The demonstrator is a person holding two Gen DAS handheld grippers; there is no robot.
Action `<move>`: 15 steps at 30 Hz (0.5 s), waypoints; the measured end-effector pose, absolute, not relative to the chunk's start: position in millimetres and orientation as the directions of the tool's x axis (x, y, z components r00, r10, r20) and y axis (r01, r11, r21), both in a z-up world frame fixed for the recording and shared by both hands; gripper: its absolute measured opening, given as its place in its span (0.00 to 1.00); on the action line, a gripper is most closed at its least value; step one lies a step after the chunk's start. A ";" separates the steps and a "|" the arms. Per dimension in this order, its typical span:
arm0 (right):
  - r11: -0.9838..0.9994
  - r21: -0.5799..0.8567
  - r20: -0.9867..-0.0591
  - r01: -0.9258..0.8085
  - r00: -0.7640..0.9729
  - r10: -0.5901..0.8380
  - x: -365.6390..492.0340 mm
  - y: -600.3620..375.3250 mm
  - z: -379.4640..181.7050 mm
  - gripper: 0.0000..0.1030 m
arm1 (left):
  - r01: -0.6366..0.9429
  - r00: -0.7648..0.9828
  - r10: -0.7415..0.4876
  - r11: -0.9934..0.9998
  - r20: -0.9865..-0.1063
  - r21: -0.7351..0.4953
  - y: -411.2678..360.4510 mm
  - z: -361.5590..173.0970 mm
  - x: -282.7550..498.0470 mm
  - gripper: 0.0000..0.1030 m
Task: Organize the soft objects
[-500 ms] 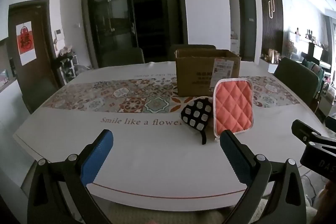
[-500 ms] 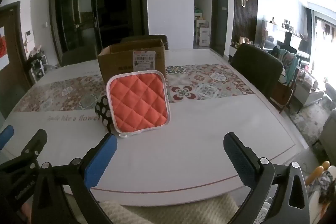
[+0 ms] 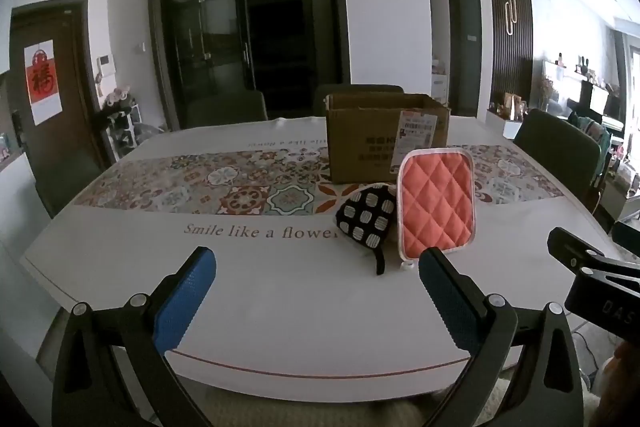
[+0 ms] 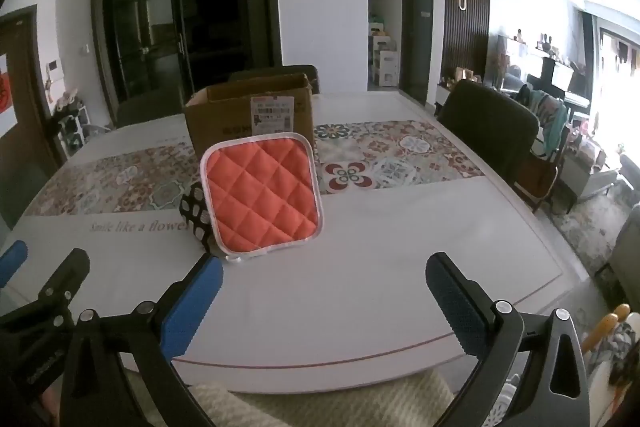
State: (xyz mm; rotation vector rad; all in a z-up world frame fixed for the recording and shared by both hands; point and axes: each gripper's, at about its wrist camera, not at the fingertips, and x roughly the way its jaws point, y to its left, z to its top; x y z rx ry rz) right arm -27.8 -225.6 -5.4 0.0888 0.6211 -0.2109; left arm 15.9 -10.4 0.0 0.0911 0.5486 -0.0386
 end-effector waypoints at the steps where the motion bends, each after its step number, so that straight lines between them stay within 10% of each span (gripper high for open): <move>1: 0.975 0.021 -0.586 0.222 0.793 -0.168 -27.8 -225.7 -5.3 1.00 | 0.063 0.859 -0.018 0.996 -0.512 0.071 -6.1 -3.0 8.3 1.00; 15: 0.975 0.021 -0.588 0.221 0.792 -0.167 -28.4 -227.7 -6.0 1.00 | 0.062 0.863 -0.020 0.996 -0.504 0.067 -2.5 0.2 1.8 1.00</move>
